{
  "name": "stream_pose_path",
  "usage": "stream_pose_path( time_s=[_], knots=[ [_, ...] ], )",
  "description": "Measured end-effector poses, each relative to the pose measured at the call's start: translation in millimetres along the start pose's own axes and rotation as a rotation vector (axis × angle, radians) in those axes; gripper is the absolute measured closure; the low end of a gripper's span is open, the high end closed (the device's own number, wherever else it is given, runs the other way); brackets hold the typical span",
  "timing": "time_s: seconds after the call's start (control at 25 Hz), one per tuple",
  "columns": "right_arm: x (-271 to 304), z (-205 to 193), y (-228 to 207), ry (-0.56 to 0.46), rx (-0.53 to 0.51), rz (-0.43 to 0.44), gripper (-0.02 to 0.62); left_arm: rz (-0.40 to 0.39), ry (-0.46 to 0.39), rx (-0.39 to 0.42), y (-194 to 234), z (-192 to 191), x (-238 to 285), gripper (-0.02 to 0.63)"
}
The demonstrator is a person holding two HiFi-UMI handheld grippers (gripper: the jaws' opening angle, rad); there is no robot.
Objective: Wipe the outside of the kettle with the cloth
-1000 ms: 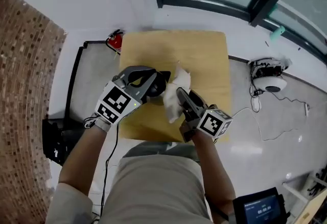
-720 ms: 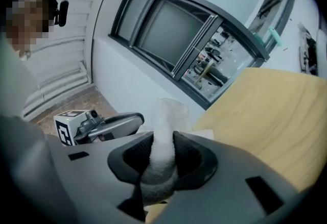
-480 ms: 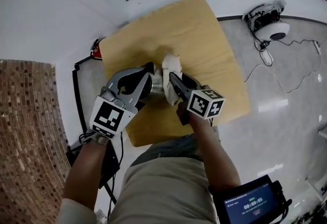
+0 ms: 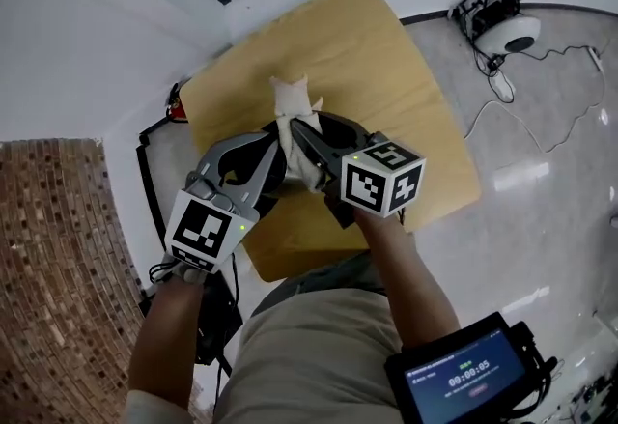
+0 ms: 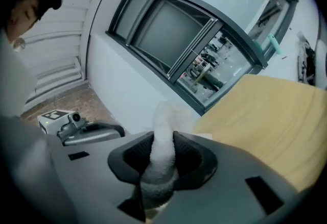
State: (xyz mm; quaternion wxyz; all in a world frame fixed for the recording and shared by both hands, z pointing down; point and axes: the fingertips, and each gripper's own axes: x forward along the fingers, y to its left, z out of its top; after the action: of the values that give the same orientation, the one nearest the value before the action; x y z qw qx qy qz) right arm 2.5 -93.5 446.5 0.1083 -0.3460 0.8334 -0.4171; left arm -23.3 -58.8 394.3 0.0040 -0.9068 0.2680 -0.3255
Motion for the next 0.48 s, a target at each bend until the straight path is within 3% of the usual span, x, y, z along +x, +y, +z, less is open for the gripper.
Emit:
stream_pose_path(
  time_s=[0.12, 0.24, 0.36, 0.48],
  knots=[
    [-6, -41, -61, 0.015, 0.148, -0.126, 0.482, -0.005, -0.001, -0.011, 2, -6, 1, 0.609],
    [-32, -87, -91, 0.079, 0.192, -0.257, 0.483, 0.007, 0.015, 0.01, 2, -8, 3, 0.609],
    [-52, -110, -55, 0.07, 0.206, -0.207, 0.483, 0.008, 0.014, 0.001, 5, -10, 6, 0.609],
    [-56, -111, 5, 0.041, 0.204, -0.081, 0.483, -0.009, 0.02, -0.031, 7, -11, 6, 0.609]
  ],
)
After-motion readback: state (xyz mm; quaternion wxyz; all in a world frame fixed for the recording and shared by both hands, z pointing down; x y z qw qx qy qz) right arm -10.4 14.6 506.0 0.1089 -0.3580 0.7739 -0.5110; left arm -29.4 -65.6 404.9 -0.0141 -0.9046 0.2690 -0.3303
